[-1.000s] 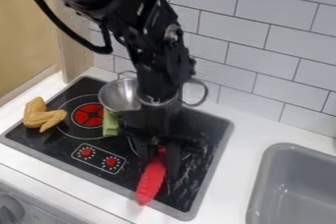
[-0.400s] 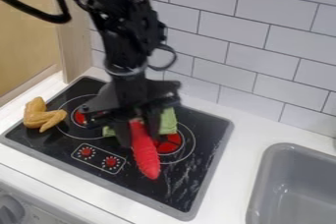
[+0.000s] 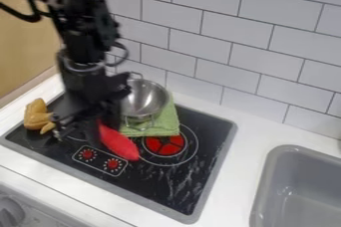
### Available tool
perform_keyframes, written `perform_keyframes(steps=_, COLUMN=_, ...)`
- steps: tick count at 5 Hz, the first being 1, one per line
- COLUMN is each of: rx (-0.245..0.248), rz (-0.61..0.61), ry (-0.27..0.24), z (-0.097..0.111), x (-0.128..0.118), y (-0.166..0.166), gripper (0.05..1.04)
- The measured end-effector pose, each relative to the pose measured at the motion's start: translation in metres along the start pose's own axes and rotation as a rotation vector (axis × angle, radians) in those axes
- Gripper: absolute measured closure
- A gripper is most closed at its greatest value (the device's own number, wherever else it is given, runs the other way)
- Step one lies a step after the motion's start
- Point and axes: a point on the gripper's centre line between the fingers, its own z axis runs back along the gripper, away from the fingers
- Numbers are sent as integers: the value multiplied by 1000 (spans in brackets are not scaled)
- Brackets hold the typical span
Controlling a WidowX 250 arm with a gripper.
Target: Move the red spoon to the edge
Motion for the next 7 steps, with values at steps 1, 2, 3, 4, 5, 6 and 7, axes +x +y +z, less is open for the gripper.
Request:
perform_keyframes(steps=1, rx=40, rz=236, ry=-39, z=-9, x=5, y=19, gripper=753)
perform_keyframes(steps=2, rx=44, rz=452, ry=-93, z=-9, x=7, y=35, gripper=753)
perform_keyframes(steps=3, rx=45, rz=492, ry=-115, z=-11, x=8, y=41, gripper=753)
perform_keyframes(steps=4, rx=63, rz=453, ry=-73, z=-25, x=7, y=40, gripper=753)
perform_keyframes(steps=5, rx=62, rz=394, ry=-70, z=-29, x=8, y=39, gripper=753)
perform_keyframes(steps=6, rx=58, rz=345, ry=-87, z=-31, x=7, y=36, gripper=753)
perform_keyframes(steps=7, rx=76, rz=282, ry=-59, z=-32, x=1, y=40, gripper=683)
